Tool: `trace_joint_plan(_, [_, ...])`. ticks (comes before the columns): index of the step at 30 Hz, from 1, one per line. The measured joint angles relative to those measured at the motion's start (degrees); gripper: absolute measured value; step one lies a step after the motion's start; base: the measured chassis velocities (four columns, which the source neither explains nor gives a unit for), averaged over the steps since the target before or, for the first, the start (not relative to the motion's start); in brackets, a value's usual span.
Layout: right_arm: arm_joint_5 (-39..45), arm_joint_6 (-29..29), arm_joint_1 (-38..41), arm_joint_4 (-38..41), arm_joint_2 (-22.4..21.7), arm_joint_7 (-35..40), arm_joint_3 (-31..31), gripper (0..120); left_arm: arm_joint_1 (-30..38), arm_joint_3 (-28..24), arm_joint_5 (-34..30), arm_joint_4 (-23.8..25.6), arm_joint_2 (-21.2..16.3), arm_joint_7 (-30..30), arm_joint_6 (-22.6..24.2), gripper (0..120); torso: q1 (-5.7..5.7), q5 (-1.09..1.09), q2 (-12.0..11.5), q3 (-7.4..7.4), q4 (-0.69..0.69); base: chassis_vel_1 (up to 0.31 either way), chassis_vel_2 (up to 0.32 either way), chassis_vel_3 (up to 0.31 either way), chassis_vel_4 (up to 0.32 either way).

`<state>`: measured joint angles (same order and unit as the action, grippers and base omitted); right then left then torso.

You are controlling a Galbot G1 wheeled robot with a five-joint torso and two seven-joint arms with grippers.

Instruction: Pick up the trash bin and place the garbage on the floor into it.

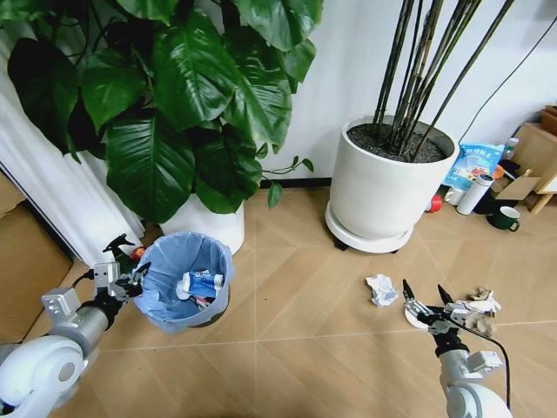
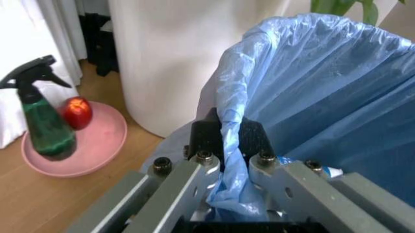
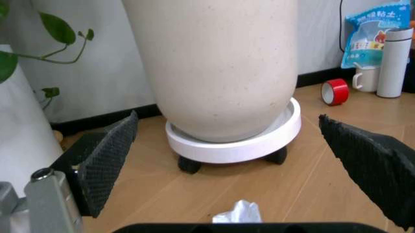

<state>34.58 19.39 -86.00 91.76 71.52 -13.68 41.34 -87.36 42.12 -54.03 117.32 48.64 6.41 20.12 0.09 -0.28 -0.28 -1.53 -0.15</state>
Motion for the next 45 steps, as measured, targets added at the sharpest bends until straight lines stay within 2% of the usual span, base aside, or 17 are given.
trace_joint_plan(45, [-1.5, 2.0, -0.2, -2.5, -0.3, -2.6, -2.0, 100, 0.8, -1.3, -0.2, -0.3, -0.2, 0.5, 0.1, 0, -0.01, 0.0, 0.0, 0.0, 0.01, -0.142, -0.084, 0.137, 0.081])
